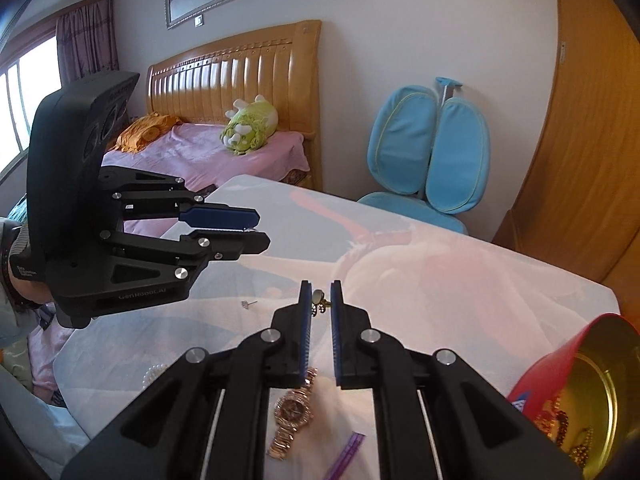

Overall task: Organize jewelry
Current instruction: 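Carry the ring and earrings into the red tin and open both tools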

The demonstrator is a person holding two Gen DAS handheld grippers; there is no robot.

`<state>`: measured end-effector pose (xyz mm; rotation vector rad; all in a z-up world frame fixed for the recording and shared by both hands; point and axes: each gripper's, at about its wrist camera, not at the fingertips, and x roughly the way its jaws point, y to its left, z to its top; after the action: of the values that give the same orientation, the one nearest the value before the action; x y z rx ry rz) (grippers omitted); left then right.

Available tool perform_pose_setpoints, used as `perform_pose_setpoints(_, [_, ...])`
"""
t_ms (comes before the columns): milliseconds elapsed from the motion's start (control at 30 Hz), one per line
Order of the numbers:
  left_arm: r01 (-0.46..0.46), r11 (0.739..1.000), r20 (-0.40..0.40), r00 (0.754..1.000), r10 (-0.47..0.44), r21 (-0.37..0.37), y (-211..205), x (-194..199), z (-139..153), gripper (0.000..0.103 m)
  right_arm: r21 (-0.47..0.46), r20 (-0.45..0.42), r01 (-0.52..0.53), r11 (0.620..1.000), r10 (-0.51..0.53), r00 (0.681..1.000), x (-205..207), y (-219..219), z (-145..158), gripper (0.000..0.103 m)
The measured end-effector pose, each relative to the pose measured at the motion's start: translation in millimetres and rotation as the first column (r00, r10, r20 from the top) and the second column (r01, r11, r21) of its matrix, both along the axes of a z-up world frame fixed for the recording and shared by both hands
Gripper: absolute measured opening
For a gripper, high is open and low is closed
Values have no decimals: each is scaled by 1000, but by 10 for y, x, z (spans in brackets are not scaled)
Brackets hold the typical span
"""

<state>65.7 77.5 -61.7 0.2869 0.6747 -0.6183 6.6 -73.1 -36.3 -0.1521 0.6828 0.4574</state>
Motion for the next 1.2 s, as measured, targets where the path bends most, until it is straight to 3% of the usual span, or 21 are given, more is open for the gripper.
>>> perform_pose_setpoints(167, [52, 997, 20, 999, -51, -59, -389, -35, 256, 21, 3, 55, 96, 995, -96, 994, -212, -489, 217, 10])
perform_pose_setpoints(500, [206, 975, 71, 977, -200, -82, -1210, -138, 584, 21, 9, 103, 295, 955, -295, 950, -608, -1286, 379, 10])
perform_pose_setpoints(833, [352, 936, 26, 936, -351, -20, -2006, -132, 634, 21, 33, 51, 471, 882, -472, 880, -808, -1996, 343, 10])
perform_pose_setpoints(1000, [418, 908, -54, 908, -416, 36, -2427, 0, 547, 21, 5, -74, 524, 852, -522, 850, -641, -2369, 180, 11])
perform_pose_setpoints(1200, [485, 865, -261, 858, -444, 125, -3035, 227, 224, 21, -62, -382, 543, 837, -523, 762, -161, -2699, -182, 11])
